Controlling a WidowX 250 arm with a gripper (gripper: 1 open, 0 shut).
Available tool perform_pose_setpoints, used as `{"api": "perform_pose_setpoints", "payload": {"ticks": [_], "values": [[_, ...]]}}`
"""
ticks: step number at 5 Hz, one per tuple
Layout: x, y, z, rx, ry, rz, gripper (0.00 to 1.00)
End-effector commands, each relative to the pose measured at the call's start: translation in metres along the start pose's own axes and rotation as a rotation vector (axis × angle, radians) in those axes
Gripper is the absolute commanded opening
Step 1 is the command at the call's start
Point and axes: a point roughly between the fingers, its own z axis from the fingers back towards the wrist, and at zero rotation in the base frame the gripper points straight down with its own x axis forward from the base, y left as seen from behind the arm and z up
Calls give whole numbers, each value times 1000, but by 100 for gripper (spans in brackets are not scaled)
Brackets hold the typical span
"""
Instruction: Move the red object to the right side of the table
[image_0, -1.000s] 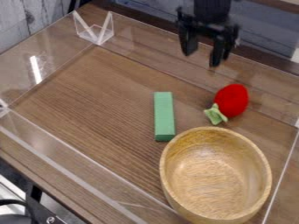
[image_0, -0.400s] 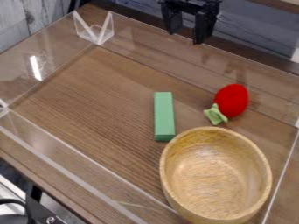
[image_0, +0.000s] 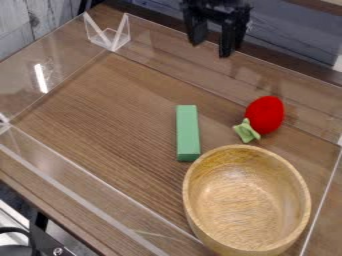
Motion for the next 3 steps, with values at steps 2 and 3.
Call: {"api": "perform_pose_setpoints", "payload": {"ticks": [2, 3], "values": [[-9, -12, 23, 21, -64, 34, 100], [-15, -14, 29, 23, -60, 42, 100]]}}
